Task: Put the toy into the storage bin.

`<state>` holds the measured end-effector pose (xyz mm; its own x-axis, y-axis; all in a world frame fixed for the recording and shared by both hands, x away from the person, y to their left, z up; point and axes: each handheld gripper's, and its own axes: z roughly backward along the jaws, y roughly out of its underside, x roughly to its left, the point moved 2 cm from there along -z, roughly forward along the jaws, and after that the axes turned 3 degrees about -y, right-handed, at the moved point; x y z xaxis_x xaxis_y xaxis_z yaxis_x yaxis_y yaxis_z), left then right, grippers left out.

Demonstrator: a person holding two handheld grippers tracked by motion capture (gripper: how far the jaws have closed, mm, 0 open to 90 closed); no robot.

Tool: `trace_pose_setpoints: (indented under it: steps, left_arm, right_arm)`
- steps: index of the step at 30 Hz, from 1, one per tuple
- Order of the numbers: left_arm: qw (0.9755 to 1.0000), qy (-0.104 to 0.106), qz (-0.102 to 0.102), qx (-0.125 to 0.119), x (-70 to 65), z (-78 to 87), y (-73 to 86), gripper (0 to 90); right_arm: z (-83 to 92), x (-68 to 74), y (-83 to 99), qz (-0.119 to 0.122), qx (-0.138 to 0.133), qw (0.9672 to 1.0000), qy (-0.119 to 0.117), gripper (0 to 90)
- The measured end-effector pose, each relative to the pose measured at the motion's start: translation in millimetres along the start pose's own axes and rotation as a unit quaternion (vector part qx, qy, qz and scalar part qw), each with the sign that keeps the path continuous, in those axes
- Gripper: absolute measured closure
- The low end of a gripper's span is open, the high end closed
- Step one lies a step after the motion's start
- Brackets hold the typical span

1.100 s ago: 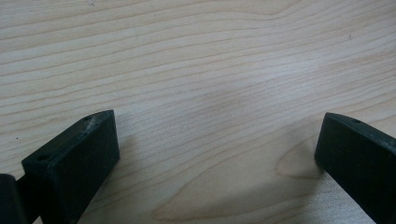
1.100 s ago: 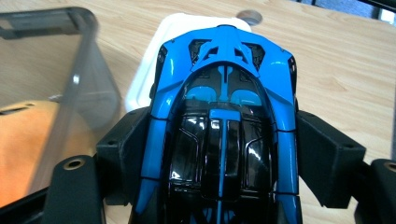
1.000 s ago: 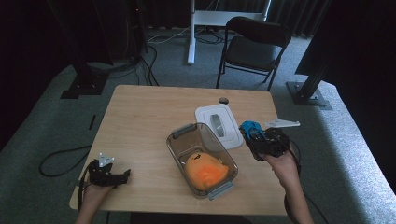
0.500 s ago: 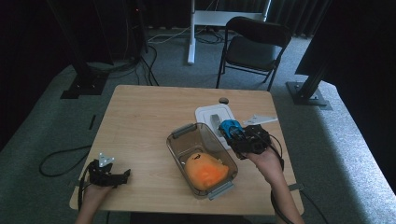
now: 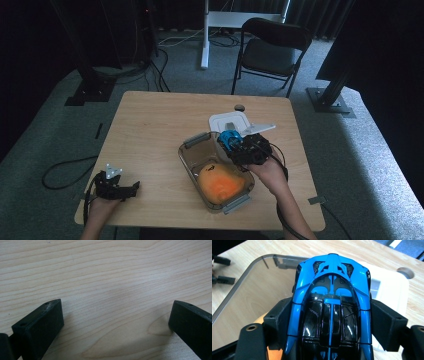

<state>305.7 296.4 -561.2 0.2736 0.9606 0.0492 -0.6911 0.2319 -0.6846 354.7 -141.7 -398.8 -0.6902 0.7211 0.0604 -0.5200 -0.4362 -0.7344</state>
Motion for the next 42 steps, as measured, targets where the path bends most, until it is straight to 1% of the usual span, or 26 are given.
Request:
trace_pose_setpoints:
  steps: [2,5,6,10,12,15,16,19,22,24,28,32,34,36,38,40,42]
  left_arm:
    - [1.0000,0.000,0.000,0.000,0.0,0.0,0.0,0.2]
    - [1.0000,0.000,0.000,0.000,0.0,0.0,0.0,0.2]
    - [1.0000,0.000,0.000,0.000,0.0,0.0,0.0,0.2]
    - [1.0000,0.000,0.000,0.001,0.0,0.1,0.0,0.2]
    - [1.0000,0.000,0.000,0.001,0.1,0.1,0.0,0.2]
    - [1.0000,0.000,0.000,0.001,0.0,0.1,0.0,0.2]
    - [1.0000,0.000,0.000,0.001,0.0,0.1,0.0,0.2]
    - [1.0000,0.000,0.000,0.001,0.0,0.1,0.0,0.2]
    - [1.0000,0.000,0.000,0.000,0.0,0.0,0.0,0.2]
    - [1.0000,0.000,0.000,0.000,0.0,0.0,0.0,0.2]
    - [1.0000,0.000,0.000,0.000,0.0,0.0,0.0,0.2]
    - [1.0000,0.000,0.000,0.000,0.0,0.0,0.0,0.2]
    - [1.0000,0.000,0.000,0.000,0.0,0.0,0.0,0.2]
    - [1.0000,0.000,0.000,0.000,0.0,0.0,0.0,0.2]
    - [1.0000,0.000,0.000,0.000,0.0,0.0,0.0,0.2]
    - [1.0000,0.000,0.000,0.000,0.0,0.0,0.0,0.2]
    - [1.0000,0.000,0.000,0.000,0.0,0.0,0.0,0.2]
  right_arm:
    - [-3.5,3.8,-1.4,0.003,0.001,1.0000,-0.006,24.8]
    - [-7.5,7.1,-2.6,0.000,0.001,0.9999,-0.010,24.8]
    - [-12.1,11.4,-3.6,0.001,0.004,0.9999,-0.016,24.8]
    - [-16.7,16.9,-4.4,0.005,0.006,0.9998,-0.021,24.8]
    - [-21.5,22.5,-4.5,0.008,0.009,0.9996,-0.026,24.7]
    - [-25.9,25.8,-3.9,0.010,0.013,0.9995,-0.028,24.8]
    - [-25.9,25.8,-3.9,0.010,0.013,0.9995,-0.028,24.8]
    - [-31.2,27.8,-1.6,0.011,0.026,0.9992,-0.029,24.7]
    - [-33.6,27.7,0.8,0.013,0.031,0.9990,-0.029,24.7]
    - [-34.7,27.0,2.3,0.009,0.034,0.9988,-0.035,24.7]
    - [-36.4,25.2,4.5,0.002,0.038,0.9987,-0.035,24.7]
    - [-38.0,25.2,5.9,0.001,0.042,0.9984,-0.039,24.7]
    - [-39.1,25.0,6.9,0.001,0.044,0.9984,-0.035,24.6]
    - [-40.2,24.4,7.8,-0.001,0.046,0.9982,-0.038,24.6]
    - [-41.5,24.0,8.2,0.000,0.050,0.9983,-0.031,24.7]
    - [-42.8,23.2,8.6,-0.004,0.055,0.9979,-0.034,24.6]
    - [-43.8,23.0,8.7,-0.004,0.057,0.9979,-0.031,24.6]
